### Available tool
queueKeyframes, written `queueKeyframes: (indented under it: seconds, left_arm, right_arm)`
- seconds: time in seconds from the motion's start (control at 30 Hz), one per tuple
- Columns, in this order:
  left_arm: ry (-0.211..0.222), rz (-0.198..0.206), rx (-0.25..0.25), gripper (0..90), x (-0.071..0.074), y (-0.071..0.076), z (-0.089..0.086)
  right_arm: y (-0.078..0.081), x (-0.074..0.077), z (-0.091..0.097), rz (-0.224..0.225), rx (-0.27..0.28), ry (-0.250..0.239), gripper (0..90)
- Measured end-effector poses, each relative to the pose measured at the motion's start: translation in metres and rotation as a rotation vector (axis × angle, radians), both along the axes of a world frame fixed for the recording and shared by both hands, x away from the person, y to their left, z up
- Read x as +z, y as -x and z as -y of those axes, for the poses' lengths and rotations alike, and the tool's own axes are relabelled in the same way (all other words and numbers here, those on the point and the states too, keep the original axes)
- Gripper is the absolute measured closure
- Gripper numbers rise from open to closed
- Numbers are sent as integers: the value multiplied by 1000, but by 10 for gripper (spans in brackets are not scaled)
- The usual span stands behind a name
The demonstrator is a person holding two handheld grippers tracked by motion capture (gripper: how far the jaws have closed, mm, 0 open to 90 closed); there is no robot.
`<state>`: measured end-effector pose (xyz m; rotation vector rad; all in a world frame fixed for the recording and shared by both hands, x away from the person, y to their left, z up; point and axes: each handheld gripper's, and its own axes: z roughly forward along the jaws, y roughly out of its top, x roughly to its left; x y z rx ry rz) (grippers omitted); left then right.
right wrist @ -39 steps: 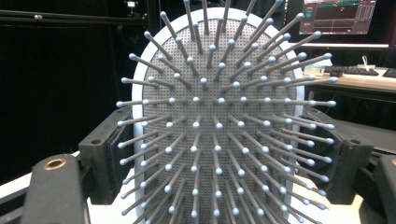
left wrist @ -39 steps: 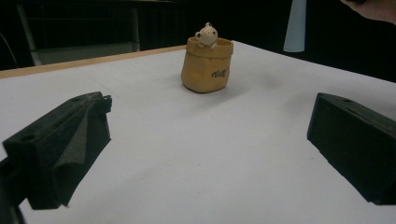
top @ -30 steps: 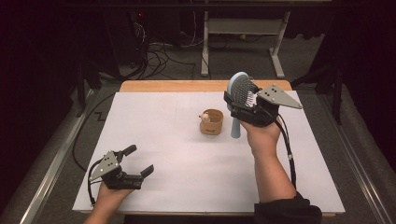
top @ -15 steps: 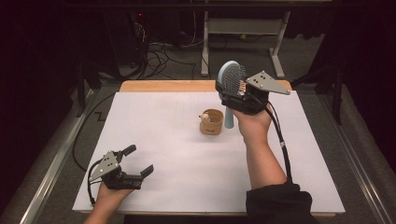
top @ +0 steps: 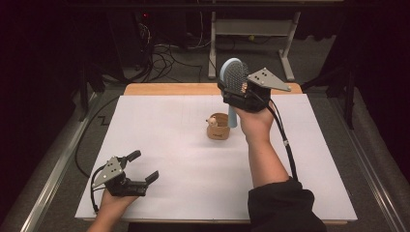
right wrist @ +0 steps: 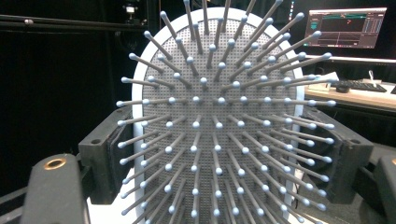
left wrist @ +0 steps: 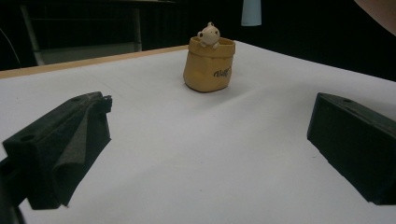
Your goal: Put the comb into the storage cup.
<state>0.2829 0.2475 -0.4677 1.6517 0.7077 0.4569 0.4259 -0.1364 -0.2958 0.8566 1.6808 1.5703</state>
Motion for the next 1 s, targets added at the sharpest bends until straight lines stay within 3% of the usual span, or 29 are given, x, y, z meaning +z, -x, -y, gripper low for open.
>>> queueKeyframes:
  seconds: [0.73, 1.0]
  left_arm:
    - [14, 1, -1, 5, 0, 1, -1]
    - [14, 1, -4, 5, 0, 1, 0]
  right_arm:
    - [-26, -2, -23, -1, -6, -25, 208]
    - [-31, -8, -29, -8, -19, 0, 208]
